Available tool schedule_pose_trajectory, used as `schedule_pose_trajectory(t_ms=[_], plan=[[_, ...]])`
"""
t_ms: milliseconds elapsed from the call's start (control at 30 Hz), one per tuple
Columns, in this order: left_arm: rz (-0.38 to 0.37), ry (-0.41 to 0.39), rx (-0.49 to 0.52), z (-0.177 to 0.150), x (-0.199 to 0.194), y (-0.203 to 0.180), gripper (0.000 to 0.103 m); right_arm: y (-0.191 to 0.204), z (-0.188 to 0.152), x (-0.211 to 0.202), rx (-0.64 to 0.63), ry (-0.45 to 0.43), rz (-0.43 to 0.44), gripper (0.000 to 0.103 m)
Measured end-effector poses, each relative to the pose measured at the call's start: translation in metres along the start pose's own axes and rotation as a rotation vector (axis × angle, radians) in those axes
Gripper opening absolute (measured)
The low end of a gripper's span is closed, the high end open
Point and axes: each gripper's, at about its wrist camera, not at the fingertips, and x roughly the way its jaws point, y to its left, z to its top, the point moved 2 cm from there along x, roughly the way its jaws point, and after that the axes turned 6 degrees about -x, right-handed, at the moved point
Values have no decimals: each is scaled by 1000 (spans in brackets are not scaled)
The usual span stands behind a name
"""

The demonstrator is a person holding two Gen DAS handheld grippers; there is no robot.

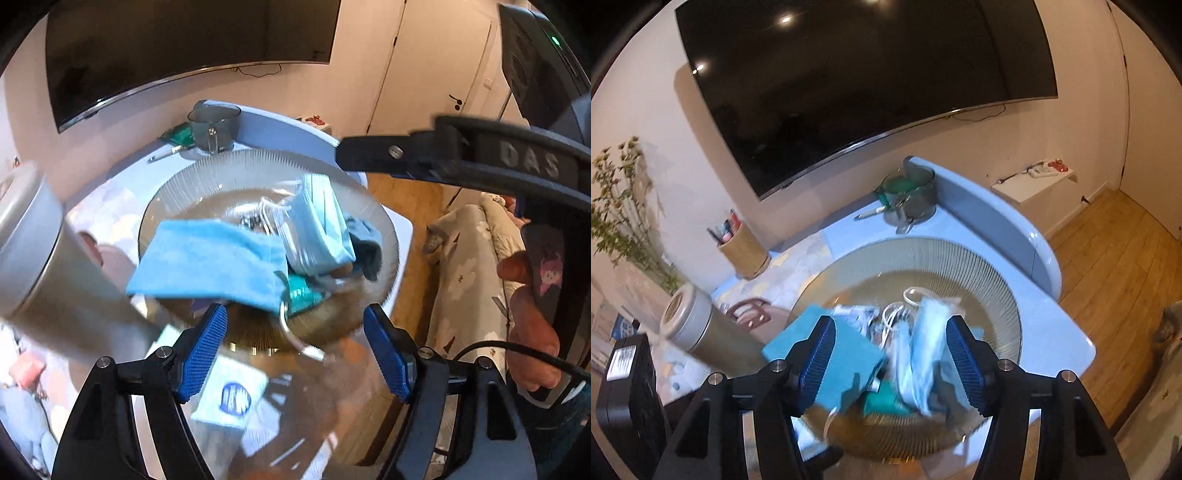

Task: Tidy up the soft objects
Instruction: 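Move both open tools back to the items on the bed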

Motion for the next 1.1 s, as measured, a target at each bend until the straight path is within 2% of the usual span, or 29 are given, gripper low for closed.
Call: schedule_pose_trajectory(t_ms=[100, 200, 400, 467, 567, 633, 667, 767, 867, 933, 1100], plan=[[-20, 7, 1, -15, -10, 4, 75, 9, -15, -8, -15, 1, 19, 61], [1, -7, 13, -34, -28, 7, 75, 17, -32, -16, -15, 1, 33, 61], [49, -86, -18, -87, -84, 48, 75, 49, -61, -36, -89, 29, 43, 61], [96, -104, -59, -106, -100, 72, 75, 66, -68, -43, -126, 25, 58, 65], [182, -106, -167, -138, -122, 125, 75, 100, -78, -45, -182, 28, 105, 79], [234, -98, -232, -156, -134, 158, 75, 128, -84, -42, -197, 43, 222, 81], [264, -98, -268, -163, -143, 176, 75, 138, -87, -40, -206, 48, 254, 82], [394, -137, -402, -193, -174, 233, 75, 178, -99, -25, -256, 82, 296, 87], [504, -145, -442, -220, -187, 270, 75, 213, -109, -1, -272, 145, 343, 87], [547, -111, -461, -232, -184, 289, 75, 235, -117, 18, -269, 189, 373, 87], [569, -60, -520, -264, -173, 323, 75, 279, -138, 54, -275, 286, 409, 87]])
